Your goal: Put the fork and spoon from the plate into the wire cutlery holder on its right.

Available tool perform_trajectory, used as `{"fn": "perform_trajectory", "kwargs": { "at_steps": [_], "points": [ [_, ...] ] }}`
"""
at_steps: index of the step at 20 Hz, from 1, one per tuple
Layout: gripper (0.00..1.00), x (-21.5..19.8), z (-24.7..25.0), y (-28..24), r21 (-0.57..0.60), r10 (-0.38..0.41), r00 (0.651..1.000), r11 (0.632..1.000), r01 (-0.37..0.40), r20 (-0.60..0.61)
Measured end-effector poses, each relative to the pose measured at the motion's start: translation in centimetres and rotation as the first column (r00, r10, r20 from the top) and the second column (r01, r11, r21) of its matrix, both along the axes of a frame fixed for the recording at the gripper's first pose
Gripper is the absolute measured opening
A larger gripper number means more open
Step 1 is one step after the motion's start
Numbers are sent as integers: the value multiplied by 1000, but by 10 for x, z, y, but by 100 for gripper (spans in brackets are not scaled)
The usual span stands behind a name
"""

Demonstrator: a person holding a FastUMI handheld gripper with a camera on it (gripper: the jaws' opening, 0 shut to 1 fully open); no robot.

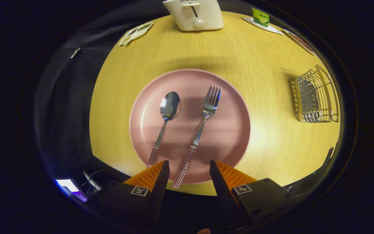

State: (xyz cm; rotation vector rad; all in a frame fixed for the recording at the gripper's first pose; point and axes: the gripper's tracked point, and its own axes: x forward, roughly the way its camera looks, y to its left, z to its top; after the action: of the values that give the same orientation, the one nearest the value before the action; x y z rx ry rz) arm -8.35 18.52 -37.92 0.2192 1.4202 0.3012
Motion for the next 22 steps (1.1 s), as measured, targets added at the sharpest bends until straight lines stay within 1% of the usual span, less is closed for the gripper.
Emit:
{"fn": "perform_trajectory", "kwargs": {
  "at_steps": [3, 4, 5, 6, 7, 8, 10, 12, 15, 17, 19, 22],
  "points": [
    [57, -2, -12, 5, -11, 8, 1000, 1000, -9, -18],
    [51, -5, -14, 5, -8, 13, 1000, 1000, -13, -26],
    [38, -6, -13, 3, -6, 10, 1000, 1000, -10, -26],
    [28, -3, -14, 1, -6, 14, 1000, 1000, -15, -15],
    [19, 3, -7, 1, 10, 29, 1000, 1000, -29, -2],
    [14, -1, -7, -1, 23, 54, 998, 998, -54, 11],
    [14, -2, 10, -8, 57, 76, 997, 995, -77, 34],
    [14, 2, 31, -22, 88, 76, 995, 993, -82, 68],
    [14, 12, 67, -58, 114, 73, 991, 990, -86, 107],
    [14, 16, 91, -88, 132, 92, 988, 985, -108, 120],
    [14, 23, 109, -134, 74, 117, 984, 989, -127, 132],
    [14, 28, 127, -198, -19, 142, 985, 990, -141, 96]
  ]
}}
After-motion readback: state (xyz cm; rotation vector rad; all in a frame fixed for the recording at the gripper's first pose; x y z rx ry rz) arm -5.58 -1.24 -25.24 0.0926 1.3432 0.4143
